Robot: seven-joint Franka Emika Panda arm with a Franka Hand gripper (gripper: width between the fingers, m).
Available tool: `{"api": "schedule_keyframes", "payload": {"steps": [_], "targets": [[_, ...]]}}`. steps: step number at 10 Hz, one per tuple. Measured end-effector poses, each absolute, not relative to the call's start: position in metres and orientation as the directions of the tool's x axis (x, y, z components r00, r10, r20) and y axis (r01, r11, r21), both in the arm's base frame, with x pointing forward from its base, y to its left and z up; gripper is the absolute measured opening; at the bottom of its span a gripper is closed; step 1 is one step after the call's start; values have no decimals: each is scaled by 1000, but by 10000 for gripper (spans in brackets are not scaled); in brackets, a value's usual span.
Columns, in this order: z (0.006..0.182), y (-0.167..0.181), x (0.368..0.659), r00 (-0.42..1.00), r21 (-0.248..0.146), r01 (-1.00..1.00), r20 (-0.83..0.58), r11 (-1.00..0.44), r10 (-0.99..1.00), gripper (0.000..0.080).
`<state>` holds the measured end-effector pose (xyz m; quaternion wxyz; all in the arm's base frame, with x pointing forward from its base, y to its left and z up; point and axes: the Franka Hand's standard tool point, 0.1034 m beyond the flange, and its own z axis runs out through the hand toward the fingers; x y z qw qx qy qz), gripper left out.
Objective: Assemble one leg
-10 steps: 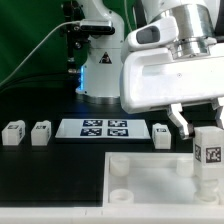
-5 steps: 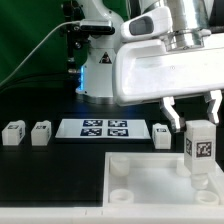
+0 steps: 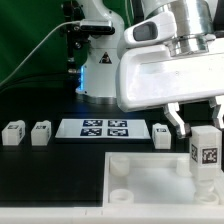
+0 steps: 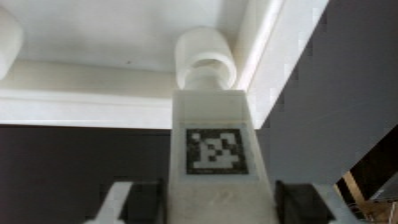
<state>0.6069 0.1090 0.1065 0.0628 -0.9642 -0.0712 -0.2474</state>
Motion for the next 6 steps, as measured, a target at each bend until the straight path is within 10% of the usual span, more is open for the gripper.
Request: {"api": "schedule_keyframes", "payload": {"steps": [6], "targets": [[84,111,609,871,-92,161,482,-983,97,297]]}}
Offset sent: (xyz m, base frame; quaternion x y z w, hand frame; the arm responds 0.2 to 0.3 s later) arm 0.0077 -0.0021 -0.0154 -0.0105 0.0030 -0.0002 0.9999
